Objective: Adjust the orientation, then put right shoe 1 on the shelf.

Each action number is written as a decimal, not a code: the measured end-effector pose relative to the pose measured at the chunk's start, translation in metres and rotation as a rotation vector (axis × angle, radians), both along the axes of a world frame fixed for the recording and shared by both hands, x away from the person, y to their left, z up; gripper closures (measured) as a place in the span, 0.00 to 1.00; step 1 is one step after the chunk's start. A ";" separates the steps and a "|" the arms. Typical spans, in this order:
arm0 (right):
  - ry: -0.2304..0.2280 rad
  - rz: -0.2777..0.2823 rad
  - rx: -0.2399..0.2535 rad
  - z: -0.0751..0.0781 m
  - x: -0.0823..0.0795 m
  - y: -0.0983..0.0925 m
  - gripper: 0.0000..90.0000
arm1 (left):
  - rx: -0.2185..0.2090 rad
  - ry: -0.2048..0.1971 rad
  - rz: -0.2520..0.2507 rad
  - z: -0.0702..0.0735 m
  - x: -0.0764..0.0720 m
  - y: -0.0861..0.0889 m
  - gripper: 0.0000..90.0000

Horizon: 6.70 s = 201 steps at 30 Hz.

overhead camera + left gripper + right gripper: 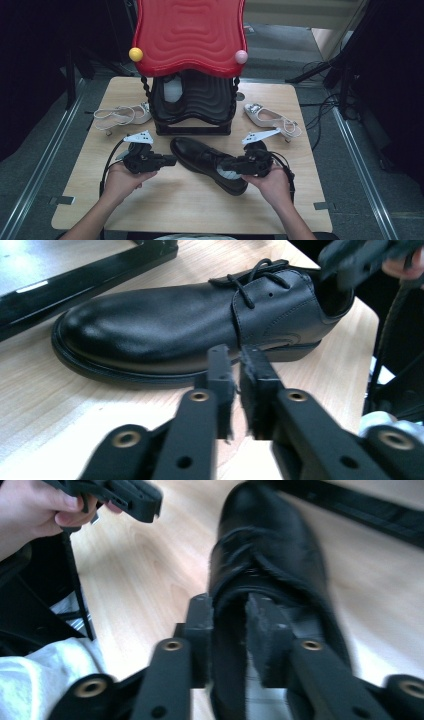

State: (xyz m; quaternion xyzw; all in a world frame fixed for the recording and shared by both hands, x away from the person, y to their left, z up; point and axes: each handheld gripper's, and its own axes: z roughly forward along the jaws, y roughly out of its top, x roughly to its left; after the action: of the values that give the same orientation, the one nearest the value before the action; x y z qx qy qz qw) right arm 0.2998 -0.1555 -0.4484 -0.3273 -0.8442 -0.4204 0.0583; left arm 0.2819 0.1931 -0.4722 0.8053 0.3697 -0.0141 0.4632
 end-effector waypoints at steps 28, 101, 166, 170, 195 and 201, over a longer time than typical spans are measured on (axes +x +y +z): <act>-0.035 -0.080 -0.017 -0.029 0.037 -0.016 1.00 | 0.044 0.011 -0.089 -0.027 0.002 -0.057 0.99; 0.133 -0.194 0.007 -0.003 -0.020 -0.013 0.76 | -0.007 0.111 -0.170 0.017 0.038 -0.033 0.77; 0.139 -0.078 -0.385 -0.033 -0.021 0.105 0.81 | 0.054 -0.250 -0.072 0.241 0.131 -0.032 1.00; 0.150 -0.079 -0.381 -0.033 -0.019 0.101 0.85 | 0.065 -0.230 -0.053 0.242 0.142 -0.036 1.00; 0.258 -0.122 -0.124 0.001 -0.015 0.015 0.98 | 0.097 -0.215 0.007 0.232 0.159 -0.044 1.00; 0.245 -0.084 -0.113 0.020 -0.021 0.016 0.98 | 0.096 -0.208 0.008 0.232 0.160 -0.044 1.00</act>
State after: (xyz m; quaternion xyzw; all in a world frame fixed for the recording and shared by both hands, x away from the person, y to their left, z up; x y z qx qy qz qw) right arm 0.2789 -0.1391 -0.4288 -0.4142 -0.8386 -0.3310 0.1248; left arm 0.4415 0.1493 -0.2399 0.8222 0.3233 0.0891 0.4600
